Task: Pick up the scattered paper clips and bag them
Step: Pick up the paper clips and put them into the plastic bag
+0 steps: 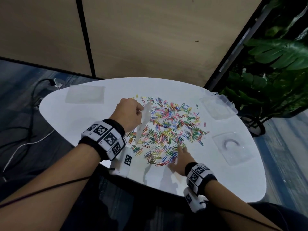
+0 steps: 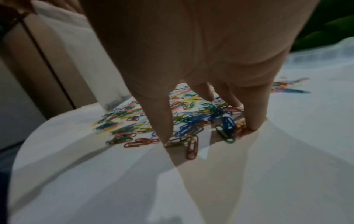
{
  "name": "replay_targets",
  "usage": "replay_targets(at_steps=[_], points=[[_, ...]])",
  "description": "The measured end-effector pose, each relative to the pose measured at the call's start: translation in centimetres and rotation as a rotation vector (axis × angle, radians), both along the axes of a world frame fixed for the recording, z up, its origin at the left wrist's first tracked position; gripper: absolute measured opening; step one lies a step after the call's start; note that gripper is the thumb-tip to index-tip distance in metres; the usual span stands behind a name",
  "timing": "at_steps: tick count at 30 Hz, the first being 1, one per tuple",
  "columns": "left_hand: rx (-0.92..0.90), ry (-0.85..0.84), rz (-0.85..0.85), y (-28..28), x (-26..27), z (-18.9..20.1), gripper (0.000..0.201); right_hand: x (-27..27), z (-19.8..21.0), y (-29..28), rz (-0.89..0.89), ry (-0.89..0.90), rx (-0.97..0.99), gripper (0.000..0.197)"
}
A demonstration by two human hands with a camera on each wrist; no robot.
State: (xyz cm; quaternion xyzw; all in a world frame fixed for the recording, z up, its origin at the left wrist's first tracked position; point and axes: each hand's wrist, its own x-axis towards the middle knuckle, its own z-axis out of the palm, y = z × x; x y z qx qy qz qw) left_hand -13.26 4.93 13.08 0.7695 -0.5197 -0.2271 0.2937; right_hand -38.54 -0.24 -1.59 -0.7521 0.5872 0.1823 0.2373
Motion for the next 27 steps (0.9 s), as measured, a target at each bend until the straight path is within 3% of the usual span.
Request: replay_targets(at_steps=[2, 5, 9, 11, 17, 19, 22, 24, 27], points=[[0.007, -0.01, -0.007, 0.0, -0.2, 0.0, 0.029, 1.0, 0.0, -0.2, 0.065, 0.052, -0.085, 0.075], [0.018, -0.023, -0.015, 0.1, -0.1, -0.1, 0.031, 1.7, -0.2, -0.9, 0.173, 0.074, -0.234, 0.031], [0.032, -0.042, -0.01, 0.3, 0.3, -0.2, 0.032, 1.7, -0.1, -1.9, 0.244, 0.027, -0.317, 0.019], [0.033, -0.058, -0.014, 0.4, 0.5, -0.2, 0.031, 1.3, 0.4, -2.9, 0.15, -0.036, -0.304, 0.015], [0.031, -0.058, -0.014, 0.3, 0.1, 0.2, 0.031, -1.2, 2.9, -5.7, -0.387, -0.339, -0.189, 0.009], [0.037, -0.064, -0.019, 0.3, -0.2, 0.3, 0.032, -1.4, 3.8, -6.3, -0.561, -0.522, -0.057, 0.014], [0.05, -0.08, -0.028, 0.1, -0.5, 0.2, 0.032, -0.5, 5.4, -6.8, -0.82, -1.033, 0.168, 0.011], [0.058, -0.081, -0.033, 0.0, -0.7, 0.1, 0.032, 0.8, 7.2, -6.5, -0.862, -1.264, 0.291, 0.022], [0.068, -0.063, -0.039, -0.1, -1.1, 0.1, 0.031, 3.0, 10.2, -5.6, -0.781, -1.439, 0.446, 0.026]])
